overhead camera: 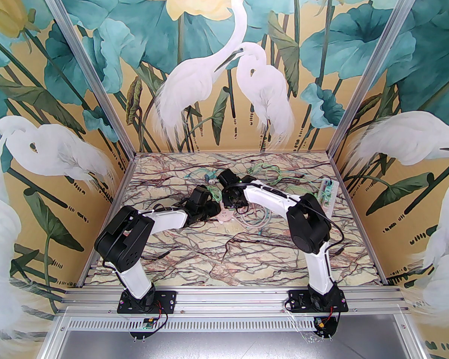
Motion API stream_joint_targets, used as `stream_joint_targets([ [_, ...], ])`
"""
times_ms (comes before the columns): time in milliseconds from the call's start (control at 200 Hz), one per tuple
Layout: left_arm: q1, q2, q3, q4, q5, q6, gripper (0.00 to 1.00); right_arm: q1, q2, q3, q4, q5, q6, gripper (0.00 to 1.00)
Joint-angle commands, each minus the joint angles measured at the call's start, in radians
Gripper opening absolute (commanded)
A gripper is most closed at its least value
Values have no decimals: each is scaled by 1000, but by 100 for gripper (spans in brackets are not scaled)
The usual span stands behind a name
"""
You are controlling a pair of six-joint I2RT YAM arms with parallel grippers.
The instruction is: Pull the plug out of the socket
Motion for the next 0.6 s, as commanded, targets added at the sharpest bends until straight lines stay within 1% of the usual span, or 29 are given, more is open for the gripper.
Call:
stream_joint_targets([
  [0, -36, 112, -52, -205, 32, 19, 35, 37, -56, 30, 76, -107, 28, 28],
  [135, -36, 112, -49, -206, 29, 21, 35, 92, -5, 114, -9, -4, -14, 29],
  [250, -36, 119, -44, -209, 31, 21, 35, 127, 47, 191, -74, 53, -40, 28],
  [425, -36, 122, -43, -212, 24, 21, 35, 145, 77, 228, -96, 52, -47, 29],
  [595, -36, 126, -42, -214, 22, 21, 35, 135, 53, 206, -81, 47, -47, 28],
])
